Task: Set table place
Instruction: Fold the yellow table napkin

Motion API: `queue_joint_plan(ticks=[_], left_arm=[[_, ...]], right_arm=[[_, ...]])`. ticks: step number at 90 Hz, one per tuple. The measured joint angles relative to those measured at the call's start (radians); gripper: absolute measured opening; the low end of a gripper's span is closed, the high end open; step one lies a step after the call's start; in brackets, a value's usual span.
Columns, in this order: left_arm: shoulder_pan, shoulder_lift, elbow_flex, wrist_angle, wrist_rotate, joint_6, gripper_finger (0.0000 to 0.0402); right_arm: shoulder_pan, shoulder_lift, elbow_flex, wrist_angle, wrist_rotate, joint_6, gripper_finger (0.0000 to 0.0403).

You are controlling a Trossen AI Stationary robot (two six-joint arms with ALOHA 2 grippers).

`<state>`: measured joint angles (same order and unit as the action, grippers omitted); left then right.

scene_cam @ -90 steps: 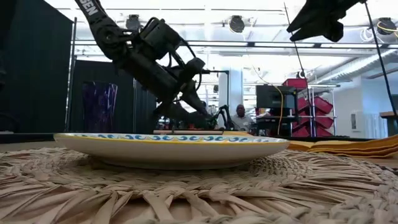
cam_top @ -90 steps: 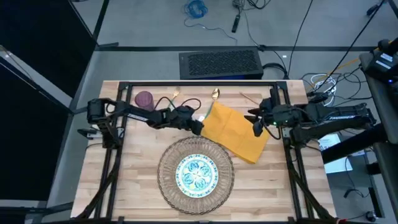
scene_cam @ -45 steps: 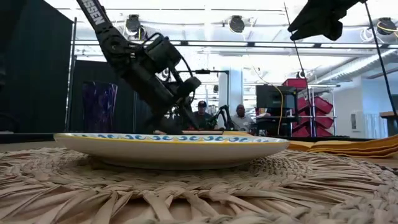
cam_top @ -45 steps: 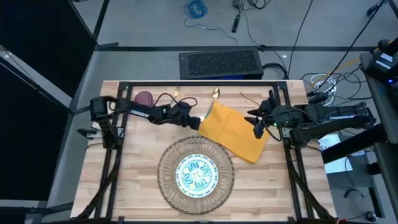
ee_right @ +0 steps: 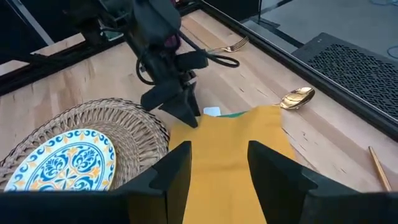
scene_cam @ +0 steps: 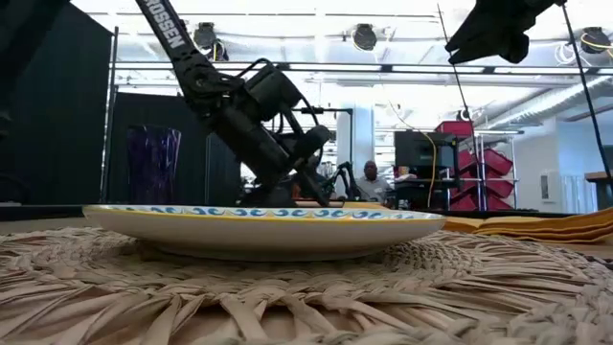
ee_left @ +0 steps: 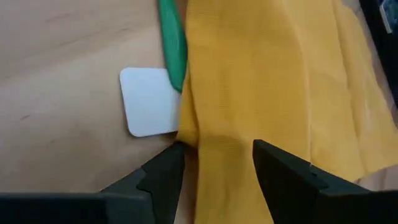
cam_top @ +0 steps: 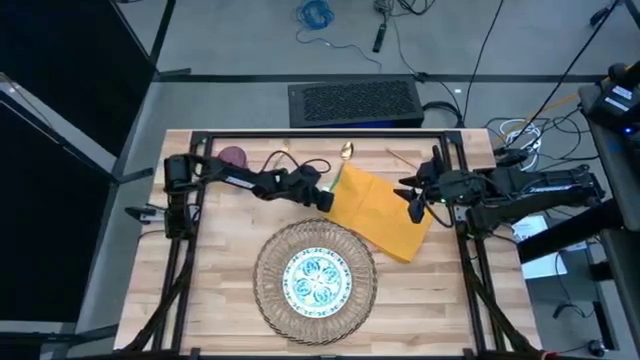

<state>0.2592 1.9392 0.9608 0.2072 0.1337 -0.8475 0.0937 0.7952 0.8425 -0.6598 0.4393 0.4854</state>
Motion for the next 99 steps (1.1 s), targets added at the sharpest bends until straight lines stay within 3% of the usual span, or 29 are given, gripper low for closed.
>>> queue_joint_plan(ticks=[24,46,99], left_arm=[[-0.012,0.005,0.026,-0.012,0.045,0.040,0.0158],[-0.038,-0.003,0.028,-0.014,0.041,0.132,0.0014],[-0.107,-0.028,0.359,-0.259,-0.034,0.383,0.0000]], right_arm=[[0.000,0.000,0.000,-0.026,0.001,0.010,0.0144],[0.000,0.000,0.000,-0.037,0.002,0.019,0.0144],[0.000,0.000,0.000,-0.058,0.006,0.030,0.0144]])
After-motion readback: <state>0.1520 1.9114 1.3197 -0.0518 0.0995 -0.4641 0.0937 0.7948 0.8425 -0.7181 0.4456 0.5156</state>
